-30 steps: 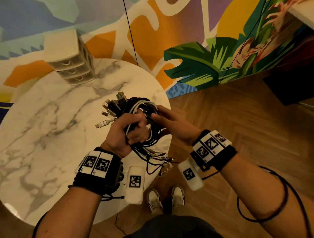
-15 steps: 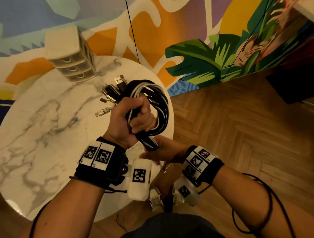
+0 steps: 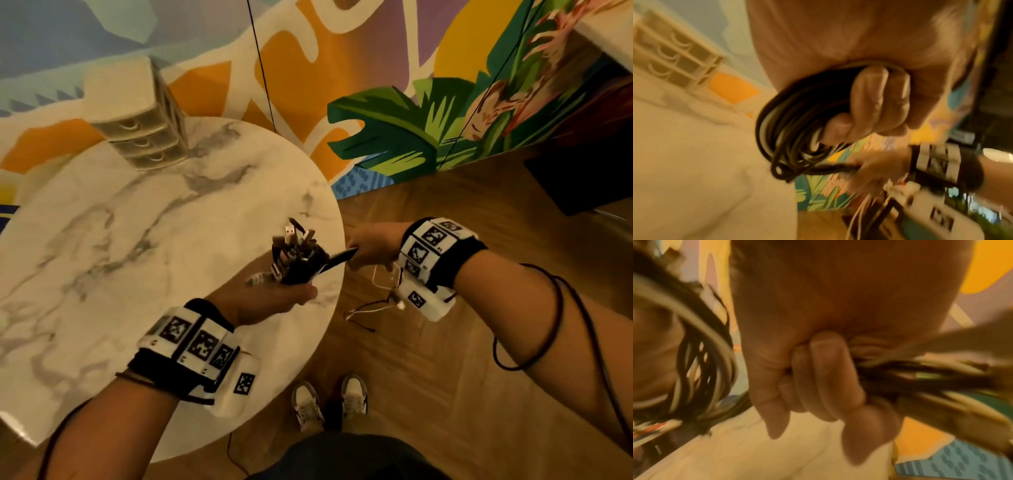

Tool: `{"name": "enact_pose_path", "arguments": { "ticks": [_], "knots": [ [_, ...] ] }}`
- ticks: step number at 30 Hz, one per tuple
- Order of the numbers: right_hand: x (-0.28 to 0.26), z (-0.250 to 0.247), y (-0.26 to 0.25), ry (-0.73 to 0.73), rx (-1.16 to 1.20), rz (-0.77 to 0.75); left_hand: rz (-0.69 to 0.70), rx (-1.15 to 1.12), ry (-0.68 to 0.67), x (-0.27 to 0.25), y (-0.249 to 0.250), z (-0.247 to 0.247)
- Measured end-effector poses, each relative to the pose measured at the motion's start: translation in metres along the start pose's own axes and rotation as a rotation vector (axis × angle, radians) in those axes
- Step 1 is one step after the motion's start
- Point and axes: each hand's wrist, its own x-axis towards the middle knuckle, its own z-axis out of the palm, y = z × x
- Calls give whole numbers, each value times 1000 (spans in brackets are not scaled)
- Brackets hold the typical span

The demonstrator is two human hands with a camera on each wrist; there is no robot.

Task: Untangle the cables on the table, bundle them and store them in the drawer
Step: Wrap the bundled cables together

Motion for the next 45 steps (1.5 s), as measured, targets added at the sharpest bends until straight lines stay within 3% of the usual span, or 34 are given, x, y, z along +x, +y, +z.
{"name": "enact_pose_path", "arguments": {
  "ticks": [3, 7, 11, 14, 19, 24, 28, 32, 34, 38, 43, 45],
  "knots": [
    [-2, -6, 1, 2, 69, -47, 19, 75, 22, 2, -11, 8],
    [-5, -8, -13, 113, 253, -123, 9, 5, 240, 15, -14, 17],
    [-13, -2, -31, 342, 518, -246, 70, -106, 352, 25, 7, 16],
    [-16, 9, -50, 499, 770, -256, 156, -143, 388, 34, 17, 13],
    [-23, 27, -65, 665, 705, -384, 116, -309, 514, 40, 27, 11],
    [-16, 42, -68, 874, 603, -451, -81, -702, 413, 37, 30, 9],
    [-12, 52, -65, 869, 525, -509, -77, -780, 376, 34, 30, 3],
    [-11, 53, -66, 1005, 299, -504, -95, -813, 314, 31, 27, 5],
    [-12, 51, -67, 1040, 247, -503, -86, -822, 291, 30, 27, 4],
    [-17, 50, -68, 961, 246, -566, -39, -861, 260, 28, 26, -1],
    [-14, 51, -62, 1171, 268, -566, 53, -947, 244, 23, 24, -1],
    [-14, 47, -59, 1194, 396, -576, 88, -1005, 214, 23, 24, 1]
  ]
}}
